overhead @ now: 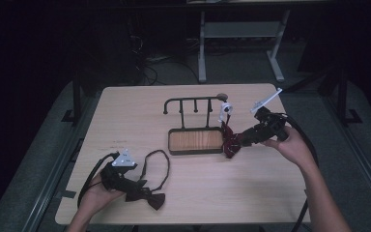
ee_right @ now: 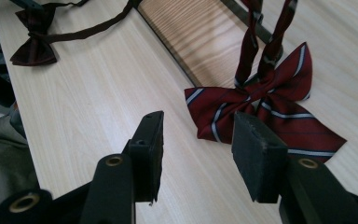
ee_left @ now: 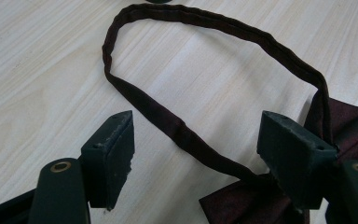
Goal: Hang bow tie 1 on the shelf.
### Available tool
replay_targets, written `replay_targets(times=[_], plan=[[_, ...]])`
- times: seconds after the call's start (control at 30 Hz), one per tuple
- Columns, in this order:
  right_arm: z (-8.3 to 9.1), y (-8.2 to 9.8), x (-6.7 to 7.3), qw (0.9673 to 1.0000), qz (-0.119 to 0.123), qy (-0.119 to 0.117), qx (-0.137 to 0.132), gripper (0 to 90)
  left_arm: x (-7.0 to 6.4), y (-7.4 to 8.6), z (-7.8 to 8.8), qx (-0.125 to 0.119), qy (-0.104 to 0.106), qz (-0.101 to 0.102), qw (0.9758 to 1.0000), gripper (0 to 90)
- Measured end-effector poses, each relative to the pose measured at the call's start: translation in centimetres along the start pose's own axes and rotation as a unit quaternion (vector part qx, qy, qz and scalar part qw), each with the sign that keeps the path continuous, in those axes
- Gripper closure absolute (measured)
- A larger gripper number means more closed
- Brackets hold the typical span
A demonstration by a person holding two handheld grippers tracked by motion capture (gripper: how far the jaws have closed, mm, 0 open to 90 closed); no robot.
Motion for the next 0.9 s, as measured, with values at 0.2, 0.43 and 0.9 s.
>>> replay_targets(times=[0.2, 0.43, 0.9], plan=[[-0.3, 0.7, 0.6, 1.0, 0.004, -0.003, -0.003, 52.8, 0.0, 0.0, 0.0, 0.002, -0.002, 0.001, 1.0, 28.0], [-0.7, 1.7, 1.1, 0.9999, 0.007, -0.007, -0.006, 51.3, 0.0, 0.0, -0.1, 0.0, -0.005, 0.003, 1.0, 28.1], [-1.9, 3.5, 1.7, 0.9999, 0.006, -0.011, -0.002, 47.8, 0.0, 0.0, -0.2, 0.0, -0.006, 0.005, 1.0, 28.3]])
Point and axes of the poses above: each handheld gripper's, and its own axes: z roughly backward along the jaws, y roughly out of its underside, x roughly to its left, the point moved 6 cm from there along -z, roughly forward along the jaws, and after that the axes turned 4 degrees about y, right-handed, at the moved point
